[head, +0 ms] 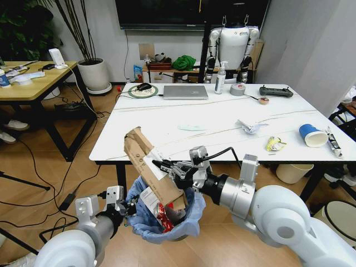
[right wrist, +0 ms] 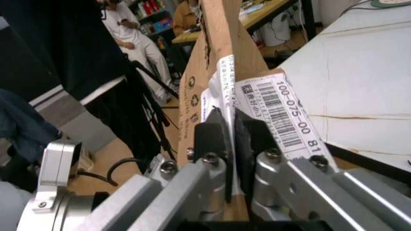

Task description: Pick up the trash bin and place the trash from the table into it.

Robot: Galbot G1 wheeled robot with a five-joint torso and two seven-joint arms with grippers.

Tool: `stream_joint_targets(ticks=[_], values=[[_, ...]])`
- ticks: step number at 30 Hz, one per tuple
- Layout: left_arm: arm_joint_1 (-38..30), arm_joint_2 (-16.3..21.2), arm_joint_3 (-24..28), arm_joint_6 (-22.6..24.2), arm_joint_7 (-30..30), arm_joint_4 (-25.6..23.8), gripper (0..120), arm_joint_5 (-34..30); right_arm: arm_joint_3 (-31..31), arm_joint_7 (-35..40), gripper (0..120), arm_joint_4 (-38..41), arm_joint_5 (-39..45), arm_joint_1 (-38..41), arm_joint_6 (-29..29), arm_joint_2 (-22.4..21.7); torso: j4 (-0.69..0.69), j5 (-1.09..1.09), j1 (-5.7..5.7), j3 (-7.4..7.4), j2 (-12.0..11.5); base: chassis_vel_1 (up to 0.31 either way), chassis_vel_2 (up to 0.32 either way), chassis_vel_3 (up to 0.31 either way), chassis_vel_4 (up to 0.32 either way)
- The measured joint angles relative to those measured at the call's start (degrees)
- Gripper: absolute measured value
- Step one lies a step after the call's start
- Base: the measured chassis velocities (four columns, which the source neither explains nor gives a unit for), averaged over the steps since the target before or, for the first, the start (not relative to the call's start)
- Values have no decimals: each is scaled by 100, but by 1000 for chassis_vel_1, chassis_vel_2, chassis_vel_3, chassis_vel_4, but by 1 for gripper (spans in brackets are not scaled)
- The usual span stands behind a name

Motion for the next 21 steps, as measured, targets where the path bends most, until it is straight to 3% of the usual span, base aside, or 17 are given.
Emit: stream_joint_targets(ticks=[5,6,8,21], values=[[-9,3,15,0,-40,-15,0,-21,-24,-16,22,-14,-30,-13,-11,44,0,0,0,0,0,0,0,0,0],[-7,2,18,0,-47,-28,0,-23,-28,-17,30,-16,-52,-34,-19,57,0,0,0,0,0,0,0,0,0],[-5,2,18,0,-48,-30,0,-23,-27,-17,31,-16,-63,-42,-22,59,0,0,0,0,0,0,0,0,0],[78,15,12,0,-51,-36,0,-1,329,-30,83,-132,-517,-115,9,34,0,0,0,0,0,0,0,0,0]])
